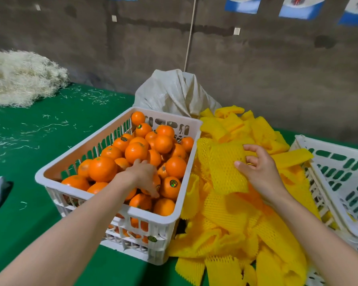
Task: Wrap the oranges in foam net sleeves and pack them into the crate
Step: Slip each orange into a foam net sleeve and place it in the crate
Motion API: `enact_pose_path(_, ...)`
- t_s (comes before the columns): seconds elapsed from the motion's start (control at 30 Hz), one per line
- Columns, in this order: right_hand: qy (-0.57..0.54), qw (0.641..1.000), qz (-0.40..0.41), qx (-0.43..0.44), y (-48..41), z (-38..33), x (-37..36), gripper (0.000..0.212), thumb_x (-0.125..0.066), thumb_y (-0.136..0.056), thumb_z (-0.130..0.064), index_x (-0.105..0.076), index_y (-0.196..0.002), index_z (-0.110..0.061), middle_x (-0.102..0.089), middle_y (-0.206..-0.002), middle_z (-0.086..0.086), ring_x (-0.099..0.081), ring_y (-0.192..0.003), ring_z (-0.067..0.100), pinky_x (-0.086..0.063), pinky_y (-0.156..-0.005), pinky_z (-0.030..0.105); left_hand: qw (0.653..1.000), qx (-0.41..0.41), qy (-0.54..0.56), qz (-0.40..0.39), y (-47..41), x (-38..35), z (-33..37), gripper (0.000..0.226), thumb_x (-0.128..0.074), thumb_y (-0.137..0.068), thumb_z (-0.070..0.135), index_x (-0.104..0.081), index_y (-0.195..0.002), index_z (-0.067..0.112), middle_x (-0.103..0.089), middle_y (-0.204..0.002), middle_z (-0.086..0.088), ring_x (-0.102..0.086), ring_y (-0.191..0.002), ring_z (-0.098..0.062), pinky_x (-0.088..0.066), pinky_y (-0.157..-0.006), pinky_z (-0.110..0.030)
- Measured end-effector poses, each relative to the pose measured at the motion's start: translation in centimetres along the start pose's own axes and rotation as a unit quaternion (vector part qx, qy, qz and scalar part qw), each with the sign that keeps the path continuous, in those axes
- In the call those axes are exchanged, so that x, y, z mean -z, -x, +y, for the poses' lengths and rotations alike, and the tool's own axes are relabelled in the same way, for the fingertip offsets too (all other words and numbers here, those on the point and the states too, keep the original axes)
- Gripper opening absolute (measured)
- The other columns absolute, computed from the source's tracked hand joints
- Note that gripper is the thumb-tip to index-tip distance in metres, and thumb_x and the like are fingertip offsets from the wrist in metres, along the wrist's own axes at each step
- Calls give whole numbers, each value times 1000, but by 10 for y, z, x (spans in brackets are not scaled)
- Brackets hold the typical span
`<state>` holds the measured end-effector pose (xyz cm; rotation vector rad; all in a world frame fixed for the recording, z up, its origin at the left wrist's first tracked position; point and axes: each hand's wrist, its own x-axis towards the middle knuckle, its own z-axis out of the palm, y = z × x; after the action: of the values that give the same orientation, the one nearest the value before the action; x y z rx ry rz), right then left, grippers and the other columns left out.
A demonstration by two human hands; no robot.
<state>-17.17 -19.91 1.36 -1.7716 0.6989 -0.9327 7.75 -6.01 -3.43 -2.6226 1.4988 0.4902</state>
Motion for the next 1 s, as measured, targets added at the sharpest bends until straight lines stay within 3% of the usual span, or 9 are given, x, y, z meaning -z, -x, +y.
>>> enact_pose_path(0.13,16,1000,-1,-14,0,-2,-3,39,-61,-84,4,-48,-118,-11,-54,-93,4,-56,-83,19,-48,-62,14,997,-7,-73,27,-1,-4,0,82,-80,-64,47,-44,-135,29,-41,-127,-7,-36,-122,-30,-44,-83,-39)
enact_pose_path(0.27,23,1000,-14,1,8,-9,-1,53,-61,-84,5,-44,-128,-20,-51,-102,-1,-54,-89,7,-49,-65,11,963,22,244,111,9,12,-1,51,-77,-71,38,-54,-113,20,-55,-98,1,-56,-91,-18,-50,-67,-28)
enact_pose_path(0.33,3,999,-50,4,13,-14,2,60,-59,-87,3,-39,-131,-32,-51,-116,-3,-53,-103,9,-51,-72,17,861,12,480,167,19,22,11,40,-72,-79,29,-54,-113,17,-57,-109,-3,-57,-93,-18,-52,-61,-26)
enact_pose_path(0.43,-79,991,-101,-42,20,-19,3,58,-53,-88,8,-49,-122,-38,-57,-120,-1,-59,-100,9,-52,-68,20,742,-18,627,239,35,39,45,33,-62,-90,14,-53,-121,11,-48,-132,-13,-59,-93,-13,-47,-53,-10)
enact_pose_path(0.57,-242,945,-160,-149,35,-18,4,54,-36,-85,16,-59,-111,-26,-63,-101,12,-62,-82,18,-50,-62,29,542,-81,828,119,56,52,110,21,-51,-96,27,-53,-112,14,-67,-95,-16,-68,-63,-13,-54,-63,-26)
enact_pose_path(0.7,-299,920,-176,-182,49,-11,3,43,-37,-84,13,-57,-114,-9,-61,-96,17,-54,-83,28,-39,-63,36,549,-22,832,81,62,37,161,36,-50,-94,41,-59,-106,8,-69,-94,-26,-68,-79,-32,-54,-80,-52)
enact_pose_path(0.77,-276,932,-137,-190,59,-6,5,27,-45,-87,7,-59,-103,-10,-62,-84,13,-57,-73,25,-43,-59,32,571,-18,808,147,65,21,184,37,-50,-95,39,-59,-106,5,-69,-96,-20,-67,-86,-30,-54,-80,-43)
enact_pose_path(0.87,-201,960,-52,-189,72,8,8,19,-52,-88,4,-58,-91,-14,-62,-76,4,-57,-62,11,-46,-54,23,611,-18,744,270,66,-4,208,35,-49,-96,35,-55,-116,7,-63,-100,2,-59,-88,-5,-44,-70,-7)
enact_pose_path(1.0,7,996,55,-68,90,31,13,21,-56,-81,11,-58,-94,-6,-61,-105,12,-59,-94,15,-48,-83,26,620,22,732,282,62,-23,227,39,-49,-97,32,-52,-123,3,-56,-109,-3,-51,-97,-14,-32,-63,-15)
